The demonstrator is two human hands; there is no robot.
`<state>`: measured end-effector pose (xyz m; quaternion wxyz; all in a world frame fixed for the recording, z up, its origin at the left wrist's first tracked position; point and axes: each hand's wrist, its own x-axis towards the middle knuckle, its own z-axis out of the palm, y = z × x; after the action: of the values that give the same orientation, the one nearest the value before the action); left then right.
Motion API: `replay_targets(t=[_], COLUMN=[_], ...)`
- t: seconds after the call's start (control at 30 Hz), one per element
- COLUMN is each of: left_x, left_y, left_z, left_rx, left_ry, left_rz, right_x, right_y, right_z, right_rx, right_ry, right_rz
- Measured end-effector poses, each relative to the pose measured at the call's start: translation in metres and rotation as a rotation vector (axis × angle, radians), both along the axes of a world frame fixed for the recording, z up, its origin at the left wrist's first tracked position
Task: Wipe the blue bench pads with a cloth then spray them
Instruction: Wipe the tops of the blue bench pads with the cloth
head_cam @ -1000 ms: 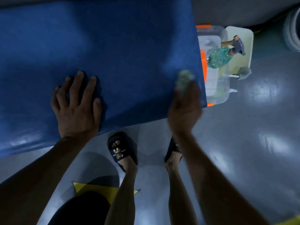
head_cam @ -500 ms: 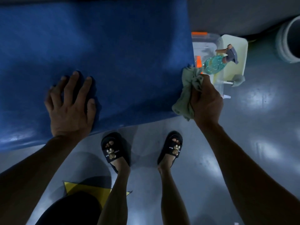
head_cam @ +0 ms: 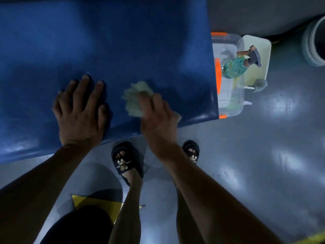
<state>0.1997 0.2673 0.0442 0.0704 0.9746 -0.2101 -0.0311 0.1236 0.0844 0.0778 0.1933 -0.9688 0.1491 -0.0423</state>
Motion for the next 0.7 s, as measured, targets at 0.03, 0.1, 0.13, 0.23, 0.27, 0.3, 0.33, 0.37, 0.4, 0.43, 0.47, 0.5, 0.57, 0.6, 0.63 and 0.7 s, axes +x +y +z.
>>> replay_targets(t=[0.03, 0.1, 0.13, 0.23, 0.27, 0.3, 0.33, 0.37, 0.4, 0.43, 0.47, 0.5, 0.57, 0.6, 0.63, 0.7], left_x=[0.0, 0.0, 0.0, -0.001, 0.0, 0.0, 0.0, 0.0, 0.0, -0.001, -0.002, -0.002, -0.001, 0.0, 0.0, -0.001], left_y=[0.0, 0.0, 0.0, 0.0, 0.0, 0.0, 0.0, -0.001, -0.001, -0.001, -0.001, -0.001, -0.001, -0.001, 0.0, 0.001], left_z=[0.0, 0.001, 0.001, 0.002, 0.002, 0.003, 0.003, 0.003, 0.003, 0.003, 0.002, 0.002, 0.002, 0.002, 0.002, 0.002], left_rx=[0.0, 0.003, 0.005, 0.002, 0.0, -0.007, -0.014, -0.015, -0.009, -0.005, -0.004, -0.004, -0.007, -0.013, -0.019, -0.024], left_ry=[-0.001, 0.002, 0.004, 0.001, 0.016, 0.033, 0.039, 0.032, 0.023, 0.019, 0.02, 0.019, 0.017, 0.026, 0.032, 0.021], left_rz=[-0.001, 0.002, 0.001, 0.007, 0.009, 0.007, 0.007, 0.01, 0.015, 0.018, 0.019, 0.018, 0.007, 0.007, 0.011, 0.02], right_x=[-0.005, -0.015, -0.022, -0.044, -0.053, -0.06, -0.063, -0.063, -0.063, -0.061, -0.06, -0.059, -0.052, -0.05, -0.049, -0.055], right_y=[0.0, -0.031, -0.057, -0.134, -0.147, -0.153, -0.153, -0.148, -0.138, -0.124, -0.103, -0.076, -0.017, 0.003, 0.011, -0.02], right_z=[0.0, -0.003, -0.005, -0.007, -0.008, -0.01, -0.013, -0.016, -0.02, -0.022, -0.024, -0.023, -0.014, -0.006, -0.002, 0.0], right_rx=[-0.026, -0.087, -0.101, 0.019, 0.054, 0.054, 0.062, 0.075, 0.074, 0.067, 0.07, 0.115, 0.245, 0.268, 0.246, 0.172], right_ry=[0.017, 0.025, 0.032, 0.069, 0.058, 0.035, 0.012, 0.0, -0.02, -0.066, -0.119, -0.183, -0.15, -0.071, -0.002, 0.05], right_rz=[0.12, 0.327, 0.336, -0.026, -0.149, -0.269, -0.402, -0.544, -0.662, -0.739, -0.755, -0.706, -0.472, -0.339, -0.203, 0.017])
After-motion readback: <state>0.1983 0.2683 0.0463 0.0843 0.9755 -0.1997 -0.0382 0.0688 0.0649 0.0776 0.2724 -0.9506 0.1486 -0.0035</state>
